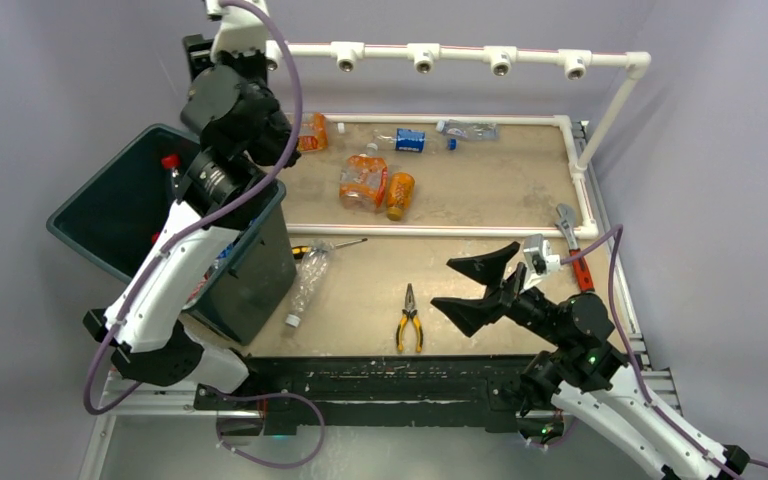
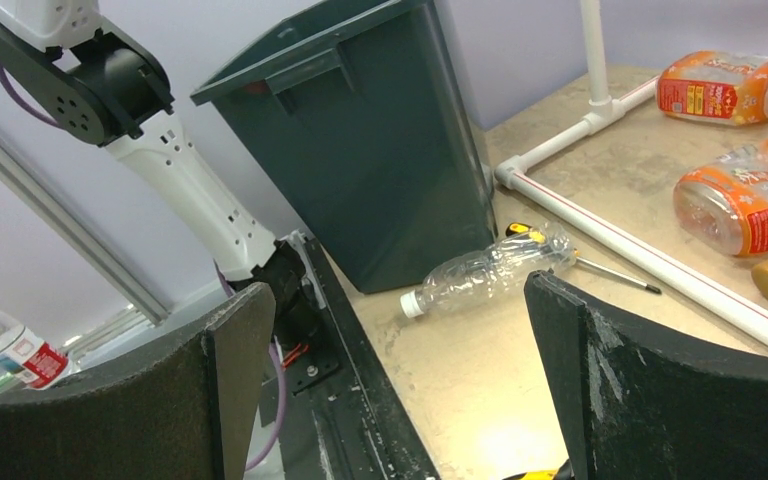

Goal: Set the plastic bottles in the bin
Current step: Place the plastic bottle in the trash bin.

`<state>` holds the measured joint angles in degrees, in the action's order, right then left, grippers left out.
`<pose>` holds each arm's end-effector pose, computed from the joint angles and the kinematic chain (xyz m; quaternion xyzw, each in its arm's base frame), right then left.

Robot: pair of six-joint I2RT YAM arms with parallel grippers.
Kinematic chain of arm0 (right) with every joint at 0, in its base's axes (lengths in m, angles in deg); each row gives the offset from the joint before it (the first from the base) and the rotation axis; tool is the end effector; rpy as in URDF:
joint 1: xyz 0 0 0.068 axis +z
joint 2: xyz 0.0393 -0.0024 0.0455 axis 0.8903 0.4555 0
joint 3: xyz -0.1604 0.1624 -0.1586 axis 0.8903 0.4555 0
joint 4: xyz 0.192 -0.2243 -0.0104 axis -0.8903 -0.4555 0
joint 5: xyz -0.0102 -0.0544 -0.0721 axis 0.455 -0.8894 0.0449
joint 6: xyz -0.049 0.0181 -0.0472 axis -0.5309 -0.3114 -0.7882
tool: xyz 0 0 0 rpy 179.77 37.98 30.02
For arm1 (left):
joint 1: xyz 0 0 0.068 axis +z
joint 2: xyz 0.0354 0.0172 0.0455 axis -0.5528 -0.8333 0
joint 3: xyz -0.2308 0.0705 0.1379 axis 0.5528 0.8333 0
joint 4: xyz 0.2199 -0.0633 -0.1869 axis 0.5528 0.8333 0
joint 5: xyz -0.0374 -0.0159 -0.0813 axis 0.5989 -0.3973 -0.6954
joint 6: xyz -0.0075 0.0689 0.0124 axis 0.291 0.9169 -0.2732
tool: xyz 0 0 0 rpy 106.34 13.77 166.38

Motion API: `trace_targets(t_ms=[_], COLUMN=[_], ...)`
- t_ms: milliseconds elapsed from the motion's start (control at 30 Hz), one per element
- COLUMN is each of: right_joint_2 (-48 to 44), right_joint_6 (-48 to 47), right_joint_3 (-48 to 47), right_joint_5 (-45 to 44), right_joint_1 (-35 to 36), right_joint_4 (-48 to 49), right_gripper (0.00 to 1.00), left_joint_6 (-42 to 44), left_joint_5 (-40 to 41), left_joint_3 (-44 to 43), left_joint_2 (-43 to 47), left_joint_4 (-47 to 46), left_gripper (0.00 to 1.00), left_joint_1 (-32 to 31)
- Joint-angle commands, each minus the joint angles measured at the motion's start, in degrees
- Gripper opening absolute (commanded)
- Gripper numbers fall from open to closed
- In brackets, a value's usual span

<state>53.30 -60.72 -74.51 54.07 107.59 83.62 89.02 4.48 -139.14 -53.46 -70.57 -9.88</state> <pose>0.1008 0.1222 0.3261 -0.2099 0.5589 0.5262 0.6055 0.2415 -0.1533 0.6196 -0.1312 0.6518 0.2378 0.7081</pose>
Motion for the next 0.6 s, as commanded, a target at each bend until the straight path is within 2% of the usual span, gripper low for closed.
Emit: trace_targets(t_ms=[0, 67, 233, 333, 433, 500, 567], right_joint_2=[0.8, 1.8, 4.2, 2.0, -0.4, -1.3, -1.9], right_joint_6=[-1.7, -2.0, -1.0, -1.0, -1.3, -1.5, -1.5], right_joint_3=[-2.6, -2.8, -2.9, -2.3, -1.7, -1.7, -1.8], right_joint_5=[1.8, 2.8, 5.9, 4.9, 3.6, 3.4, 3.4], right_joint_1=[0.3, 0.3, 0.3, 0.2, 0.2, 0.3, 0.2], right_joint_4=[2.2, 3.3, 5.3, 4.7, 4.5, 4.0, 3.2], right_gripper=[0.99, 0.99, 0.99, 0.99, 0.99, 0.99, 0.99], left_joint_6=[20.3, 21.7, 5.0, -5.6, -9.7, -13.0, -20.9], left_joint_5=[8.5, 8.4, 4.5, 2.5, 2.2, 2.5, 0.9], left_joint_3=[5.7, 10.7, 21.1, 20.9, 19.8, 21.5, 24.3], left_joint_2=[5.6, 8.6, 10.9, 9.3, 6.5, 5.0, 4.6], left_joint_4=[-21.0, -22.4, -7.7, 0.3, 4.4, 7.5, 13.7], left_gripper=[0.00, 0.00, 0.00, 0.00, 0.00, 0.00, 0.00], left_joint_1=[3.7, 7.8, 16.9, 21.4, 24.6, 27.0, 31.1])
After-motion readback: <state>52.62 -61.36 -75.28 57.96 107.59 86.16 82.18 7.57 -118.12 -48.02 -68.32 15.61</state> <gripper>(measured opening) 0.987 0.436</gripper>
